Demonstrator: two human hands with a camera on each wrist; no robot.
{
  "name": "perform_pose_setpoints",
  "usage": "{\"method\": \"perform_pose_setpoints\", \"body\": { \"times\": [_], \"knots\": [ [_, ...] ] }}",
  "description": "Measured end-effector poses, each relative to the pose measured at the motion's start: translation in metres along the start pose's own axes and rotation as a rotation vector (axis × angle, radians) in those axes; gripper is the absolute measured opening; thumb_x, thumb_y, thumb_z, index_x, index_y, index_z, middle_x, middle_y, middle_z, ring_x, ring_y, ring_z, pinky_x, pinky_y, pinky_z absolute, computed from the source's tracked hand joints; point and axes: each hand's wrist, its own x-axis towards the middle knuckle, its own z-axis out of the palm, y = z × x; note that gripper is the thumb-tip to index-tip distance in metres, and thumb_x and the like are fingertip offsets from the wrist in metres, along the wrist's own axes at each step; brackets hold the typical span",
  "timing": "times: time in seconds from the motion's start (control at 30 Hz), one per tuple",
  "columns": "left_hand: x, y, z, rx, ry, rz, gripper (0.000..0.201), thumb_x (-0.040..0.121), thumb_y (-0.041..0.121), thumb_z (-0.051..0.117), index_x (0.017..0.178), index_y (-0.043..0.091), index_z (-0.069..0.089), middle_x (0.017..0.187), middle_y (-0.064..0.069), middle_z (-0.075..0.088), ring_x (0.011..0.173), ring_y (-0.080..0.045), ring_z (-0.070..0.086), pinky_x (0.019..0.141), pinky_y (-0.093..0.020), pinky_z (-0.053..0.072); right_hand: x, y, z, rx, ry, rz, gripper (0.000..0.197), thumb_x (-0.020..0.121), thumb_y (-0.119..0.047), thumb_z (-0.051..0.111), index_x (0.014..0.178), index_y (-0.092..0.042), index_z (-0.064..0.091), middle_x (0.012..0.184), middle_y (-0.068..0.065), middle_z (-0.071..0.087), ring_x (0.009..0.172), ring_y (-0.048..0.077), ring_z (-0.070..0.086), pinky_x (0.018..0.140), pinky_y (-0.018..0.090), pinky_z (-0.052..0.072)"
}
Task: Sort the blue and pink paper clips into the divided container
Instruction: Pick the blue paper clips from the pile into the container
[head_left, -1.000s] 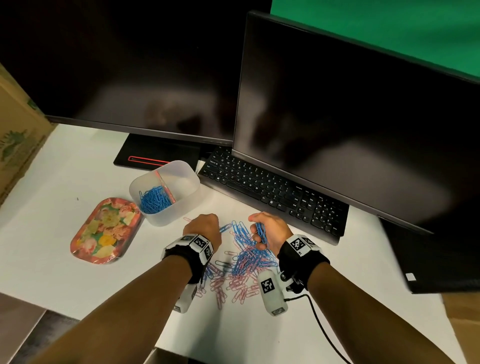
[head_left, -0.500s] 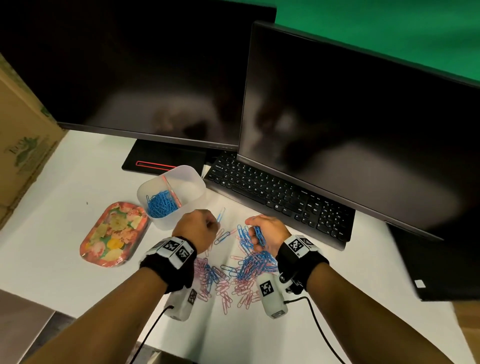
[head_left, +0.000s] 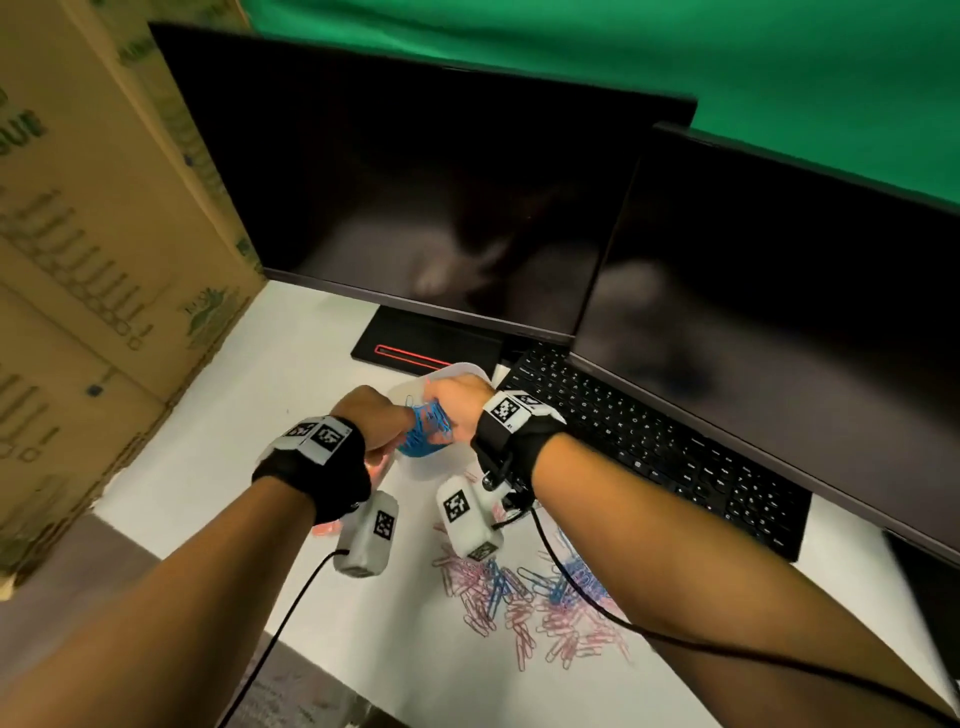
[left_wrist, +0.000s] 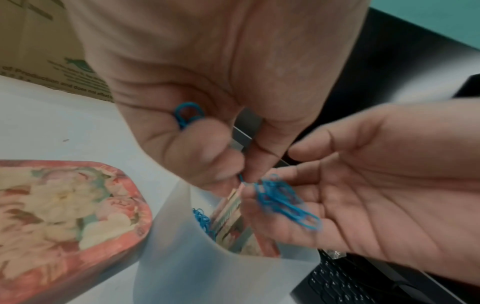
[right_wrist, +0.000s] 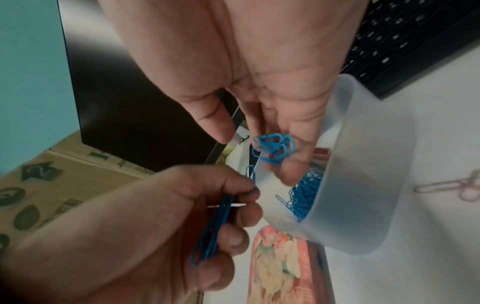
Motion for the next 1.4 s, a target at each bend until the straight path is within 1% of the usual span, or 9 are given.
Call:
{"method": "perform_pose_setpoints", "body": {
  "times": [0.2, 0.4, 0.53, 0.6, 0.67, 0.8, 0.97, 1.2, 1.4],
  "knots": [
    [0.009, 0.014, 0.005, -0.117, 0.029, -0.012, 0.016, 0.088, 0.011, 0.057, 0.093, -0.004, 0.060, 0.080, -0.020, 0.067, 0.061, -0.029, 0.066, 0.058, -0.034, 0.058, -0.006, -0.003, -0.007, -0.011, 0.070, -0.041, 0.009, 0.088, -0.009, 0.054, 0.093, -0.013, 0.062, 0.088, 0.009, 0.057, 0.084, 0.025, 0.055, 0.090, 0.040, 0.050],
    [0.012, 0.009, 0.010, -0.080, 0.097, 0.129, 0.020, 0.086, 0.007, 0.053, 0.101, 0.001, 0.066, 0.103, -0.025, 0.069, 0.094, -0.039, 0.069, 0.081, -0.047, 0.058, -0.031, 0.040, -0.071, -0.021, 0.155, -0.014, 0.024, 0.094, -0.006, 0.048, 0.111, 0.000, 0.063, 0.079, 0.011, 0.056, 0.062, 0.016, 0.046, 0.058, 0.027, 0.038],
    [0.002, 0.011, 0.017, 0.051, 0.229, 0.220, 0.025, 0.085, 0.016, 0.053, 0.105, 0.015, 0.068, 0.111, -0.012, 0.067, 0.100, -0.034, 0.065, 0.094, -0.043, 0.052, -0.066, 0.081, -0.119, -0.003, 0.275, 0.086, 0.032, 0.096, -0.003, 0.047, 0.124, 0.012, 0.052, 0.127, 0.039, 0.049, 0.107, 0.046, 0.060, 0.095, 0.050, 0.049],
    [-0.010, 0.013, 0.029, 0.023, 0.282, 0.298, 0.024, 0.084, 0.014, 0.054, 0.102, 0.019, 0.068, 0.105, -0.007, 0.066, 0.098, -0.029, 0.063, 0.093, -0.038, 0.052, -0.079, 0.105, -0.138, -0.010, 0.268, 0.100, 0.022, 0.092, -0.004, 0.051, 0.107, 0.010, 0.060, 0.105, 0.043, 0.054, 0.073, 0.031, 0.065, 0.064, 0.033, 0.056],
    [-0.026, 0.014, 0.049, 0.014, 0.247, 0.415, 0.020, 0.083, 0.009, 0.056, 0.096, 0.019, 0.068, 0.093, -0.002, 0.067, 0.090, -0.023, 0.062, 0.085, -0.026, 0.049, -0.085, 0.127, -0.150, -0.243, 0.305, 0.103, 0.006, 0.084, -0.009, 0.056, 0.085, -0.010, 0.061, 0.084, 0.020, 0.058, 0.062, 0.022, 0.056, 0.052, 0.023, 0.049],
    [-0.041, 0.010, 0.111, 0.298, -0.001, 0.590, 0.018, 0.082, 0.011, 0.059, 0.087, 0.027, 0.067, 0.084, 0.004, 0.070, 0.083, -0.020, 0.067, 0.077, -0.023, 0.051, -0.090, 0.162, -0.162, -0.623, 0.428, 0.085, 0.030, 0.087, -0.012, 0.049, 0.105, -0.025, 0.069, 0.108, -0.005, 0.065, 0.099, 0.019, 0.063, 0.081, 0.019, 0.046],
    [-0.025, -0.001, 0.164, 0.741, 0.000, 0.543, 0.029, 0.088, 0.021, 0.058, 0.116, 0.020, 0.061, 0.121, -0.005, 0.060, 0.110, -0.026, 0.059, 0.093, -0.036, 0.050, -0.103, 0.173, -0.162, -0.774, 0.409, 0.031, 0.033, 0.088, -0.015, 0.046, 0.112, -0.028, 0.064, 0.118, 0.001, 0.064, 0.108, 0.022, 0.059, 0.092, 0.025, 0.047],
    [-0.021, -0.015, 0.186, 0.999, 0.061, 0.453, 0.035, 0.091, 0.018, 0.053, 0.124, 0.009, 0.051, 0.124, -0.012, 0.053, 0.113, -0.032, 0.057, 0.090, -0.042, 0.050, -0.113, 0.197, -0.130, -1.094, 0.135, -0.180, 0.049, 0.090, -0.016, 0.054, 0.133, -0.039, 0.049, 0.134, 0.001, 0.047, 0.126, 0.027, 0.045, 0.108, 0.033, 0.040],
    [-0.028, -0.021, 0.188, 0.901, 0.055, 0.427, 0.030, 0.090, 0.017, 0.049, 0.118, 0.009, 0.055, 0.120, -0.014, 0.059, 0.109, -0.032, 0.060, 0.088, -0.039, 0.050, -0.093, 0.202, -0.125, -1.138, 0.161, -0.222, 0.024, 0.088, -0.012, 0.054, 0.103, -0.028, 0.064, 0.111, 0.003, 0.052, 0.106, 0.030, 0.055, 0.083, 0.032, 0.047]
  ]
}}
